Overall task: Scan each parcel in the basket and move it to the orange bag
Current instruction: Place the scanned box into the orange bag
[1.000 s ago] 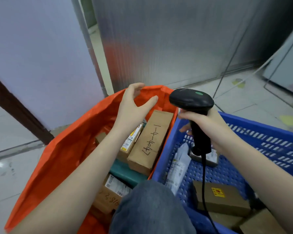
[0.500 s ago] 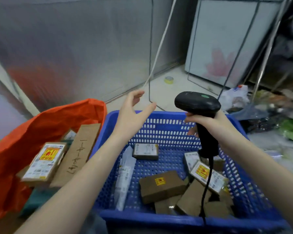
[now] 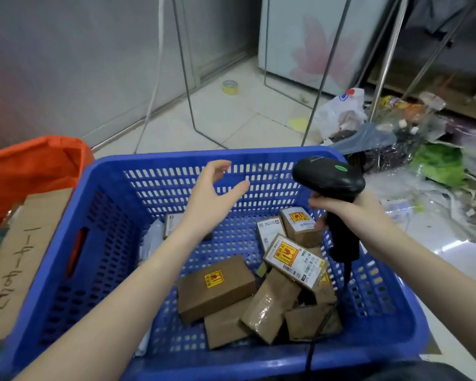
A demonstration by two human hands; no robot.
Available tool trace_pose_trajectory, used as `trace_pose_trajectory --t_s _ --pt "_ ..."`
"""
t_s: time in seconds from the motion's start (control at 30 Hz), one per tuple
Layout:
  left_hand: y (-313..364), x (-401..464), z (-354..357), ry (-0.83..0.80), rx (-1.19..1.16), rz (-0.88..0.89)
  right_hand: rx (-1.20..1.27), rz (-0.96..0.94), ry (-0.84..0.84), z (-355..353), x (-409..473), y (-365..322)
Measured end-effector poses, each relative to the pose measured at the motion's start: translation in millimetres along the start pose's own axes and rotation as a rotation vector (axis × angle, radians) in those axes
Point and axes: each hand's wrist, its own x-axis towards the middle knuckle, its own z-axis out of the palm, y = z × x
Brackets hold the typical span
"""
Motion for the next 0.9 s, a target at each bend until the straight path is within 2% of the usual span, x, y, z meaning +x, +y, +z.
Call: trace_pose_trajectory --t_s 0.43,0.67,0.8,0.9 --pt "-115.7 28.7 88.9 -0.261 0.139 -0.204 0.005 0.297 -0.006 7.7 51.8 126.6" --pt "-164.2 34.7 125.1 -0.394 0.166 -0.353 0.031 0.423 0.028 18.0 68.1 160.4" --pt "-184.7 33.5 142.2 -0.529 0.122 -0.52 0.022 0.477 0.027 19.3 71.5 173.0" --pt "-192.7 30.9 150.0 -0.604 0.179 -0.596 0.026 0.476 0.024 18.3 73.3 174.3"
